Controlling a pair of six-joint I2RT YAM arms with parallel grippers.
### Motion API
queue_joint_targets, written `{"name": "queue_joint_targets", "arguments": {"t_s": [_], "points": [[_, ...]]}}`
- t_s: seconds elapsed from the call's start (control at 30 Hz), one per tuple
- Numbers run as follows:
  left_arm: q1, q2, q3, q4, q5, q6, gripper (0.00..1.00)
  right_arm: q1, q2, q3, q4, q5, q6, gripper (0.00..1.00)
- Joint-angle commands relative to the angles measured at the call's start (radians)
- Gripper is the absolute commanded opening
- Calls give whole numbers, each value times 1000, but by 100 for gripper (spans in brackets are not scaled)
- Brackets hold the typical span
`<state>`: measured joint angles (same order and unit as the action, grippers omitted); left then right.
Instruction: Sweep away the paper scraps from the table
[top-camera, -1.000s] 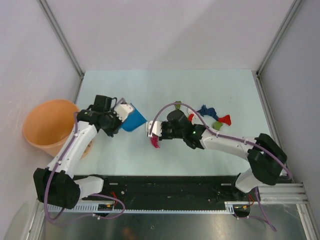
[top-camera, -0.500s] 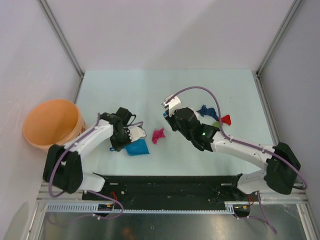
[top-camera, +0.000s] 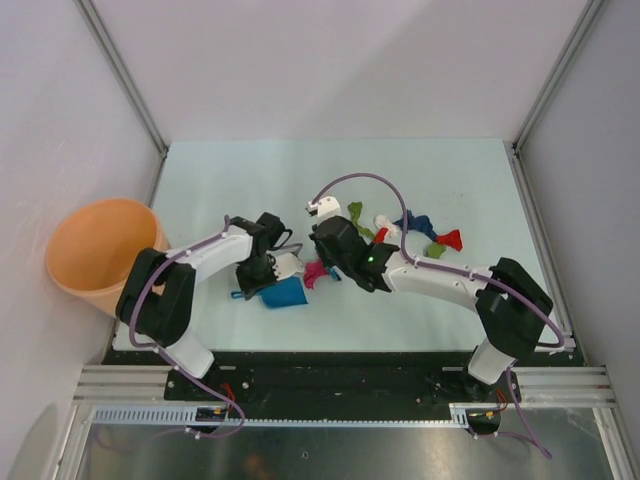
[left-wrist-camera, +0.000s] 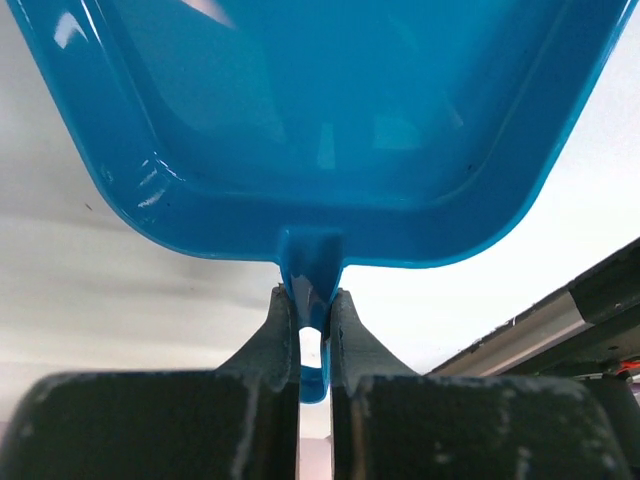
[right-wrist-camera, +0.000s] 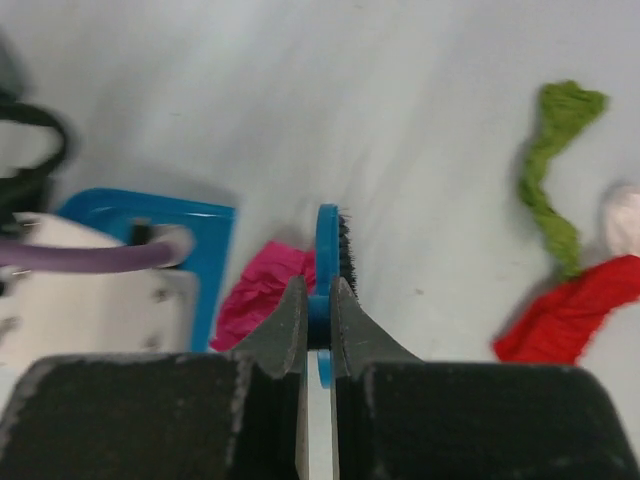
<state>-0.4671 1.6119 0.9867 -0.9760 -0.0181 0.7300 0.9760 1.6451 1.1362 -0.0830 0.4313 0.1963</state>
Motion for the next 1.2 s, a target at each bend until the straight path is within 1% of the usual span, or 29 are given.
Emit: {"name": "queue_joint_targets", "arguments": {"t_s": [0.0,0.03,0.2,0.23,0.27,0.3,0.33,0.37,0.4,0.47,0.53,0.57,0.67,0.77,0.83,0.87,0.93,0.97,1.07,1.1,1.17], "points": [[-10,49,56,33,50,-29,0,1,9,37,112,-265,165,0],[-8,57,62,39,62,-33,0,1,5,42,139,-310,176,0],[-2,83,110,71,116,-55,0,-5,-53,83,120,-310,209,0],[4,76,124,68,186,-57,0,-11,-65,85,111,-293,204,0],[5,65,127,68,226,-50,0,-16,-77,86,100,-269,192,0],[7,50,125,66,268,-22,0,-28,-100,99,89,-208,158,0],[7,8,118,65,373,-2,0,-34,-116,106,44,-178,140,0],[8,-15,112,65,420,17,0,-40,-132,114,32,-151,123,0],[10,-35,109,66,470,37,0,-42,-149,120,28,-85,95,0],[15,-81,113,63,562,32,0,-36,-200,140,35,-28,7,0],[21,-98,139,66,605,26,0,-31,-225,175,49,-3,-56,0],[22,-99,151,66,650,13,0,-31,-228,187,46,-5,-67,0],[31,-116,200,79,711,-10,0,-19,-240,246,25,26,-122,0],[35,-133,242,88,718,-49,0,-7,-284,278,32,139,-193,0],[45,-135,265,94,715,-72,0,-10,-335,292,66,171,-242,0],[50,-136,271,100,708,-102,0,-11,-356,310,75,179,-276,0],[76,-145,294,120,693,-136,0,-22,-398,333,106,150,-279,0],[90,-148,305,126,695,-167,0,-22,-447,338,123,133,-293,0],[156,-170,337,135,716,-210,0,-20,-537,317,213,129,-326,0],[191,-190,343,144,730,-216,0,-20,-560,303,232,133,-336,0],[225,-222,346,158,722,-242,0,-25,-599,278,241,165,-351,0]]}}
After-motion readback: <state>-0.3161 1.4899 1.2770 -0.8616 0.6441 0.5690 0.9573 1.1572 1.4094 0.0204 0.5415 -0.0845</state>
